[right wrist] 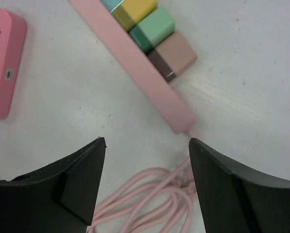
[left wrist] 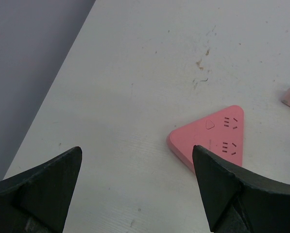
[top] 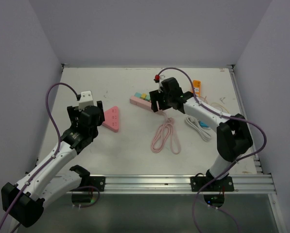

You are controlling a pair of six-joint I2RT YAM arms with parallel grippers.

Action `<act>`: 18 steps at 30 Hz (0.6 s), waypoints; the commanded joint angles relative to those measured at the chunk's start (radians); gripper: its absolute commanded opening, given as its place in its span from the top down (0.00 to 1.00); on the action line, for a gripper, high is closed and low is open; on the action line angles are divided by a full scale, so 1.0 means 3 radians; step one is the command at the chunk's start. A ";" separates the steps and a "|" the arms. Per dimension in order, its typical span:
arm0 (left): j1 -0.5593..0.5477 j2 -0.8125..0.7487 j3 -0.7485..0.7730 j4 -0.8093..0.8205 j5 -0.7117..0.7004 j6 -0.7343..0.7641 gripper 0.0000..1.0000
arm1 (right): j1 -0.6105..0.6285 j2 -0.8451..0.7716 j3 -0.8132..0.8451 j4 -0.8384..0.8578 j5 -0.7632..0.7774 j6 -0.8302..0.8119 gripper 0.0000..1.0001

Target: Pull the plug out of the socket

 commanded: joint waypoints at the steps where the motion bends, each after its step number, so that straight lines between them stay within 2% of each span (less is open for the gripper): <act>1: 0.0024 -0.0001 0.0006 0.0069 -0.0015 -0.0064 0.00 | -0.0155 0.0411 0.0396 -0.0008 -0.0217 -0.0361 0.26; 9: 0.0029 -0.0016 0.0006 0.0095 0.0041 -0.0049 0.00 | -0.0263 0.1071 0.0928 -0.0054 -0.0283 -0.0653 0.25; 12: 0.0029 -0.0021 0.0011 0.0110 0.0072 -0.0038 0.00 | -0.0268 0.1215 0.0985 -0.0110 -0.0401 -0.0698 0.29; 14: 0.0029 -0.0016 0.0006 0.0115 0.0087 -0.0038 0.00 | -0.0258 0.1200 0.0934 -0.0105 -0.0539 -0.0688 0.33; 18: 0.0034 -0.0021 0.0006 0.0110 0.0087 -0.0028 0.00 | -0.0212 0.0975 0.0496 0.0089 -0.0631 -0.0607 0.39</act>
